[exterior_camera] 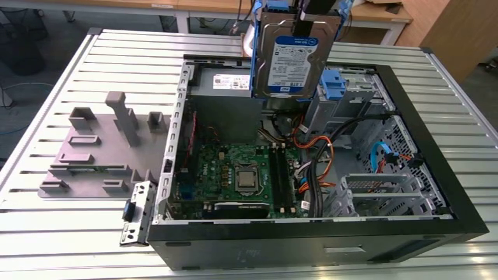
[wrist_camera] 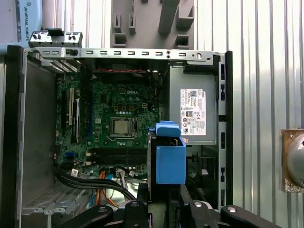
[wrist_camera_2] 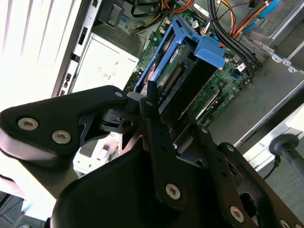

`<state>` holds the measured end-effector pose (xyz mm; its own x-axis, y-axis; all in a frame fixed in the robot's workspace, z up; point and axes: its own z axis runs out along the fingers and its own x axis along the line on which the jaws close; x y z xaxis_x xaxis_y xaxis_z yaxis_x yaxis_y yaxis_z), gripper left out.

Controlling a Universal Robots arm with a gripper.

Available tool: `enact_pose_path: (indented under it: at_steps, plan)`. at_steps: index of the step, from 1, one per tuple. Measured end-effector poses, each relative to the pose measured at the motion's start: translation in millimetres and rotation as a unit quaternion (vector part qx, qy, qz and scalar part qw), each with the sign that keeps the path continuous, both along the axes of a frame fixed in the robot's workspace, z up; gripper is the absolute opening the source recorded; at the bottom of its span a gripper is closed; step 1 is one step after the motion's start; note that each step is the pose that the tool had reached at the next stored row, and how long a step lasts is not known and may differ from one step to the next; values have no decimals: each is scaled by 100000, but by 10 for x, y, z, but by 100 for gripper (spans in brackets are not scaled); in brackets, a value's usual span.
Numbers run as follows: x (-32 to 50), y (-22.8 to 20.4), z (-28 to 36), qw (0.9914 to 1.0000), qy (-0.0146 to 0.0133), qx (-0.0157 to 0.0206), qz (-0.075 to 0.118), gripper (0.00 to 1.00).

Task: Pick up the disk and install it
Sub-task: 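Pick up the disk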

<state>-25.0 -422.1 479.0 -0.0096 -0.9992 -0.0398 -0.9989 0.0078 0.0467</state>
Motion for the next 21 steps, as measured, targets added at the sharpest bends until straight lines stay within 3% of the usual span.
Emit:
enact_pose_path:
  at_steps: [9,21]
  plan:
    - [0,-32,0,100000,-2,3,-1,35]
    - [0,-186,-7,100000,-3,5,-2,35]
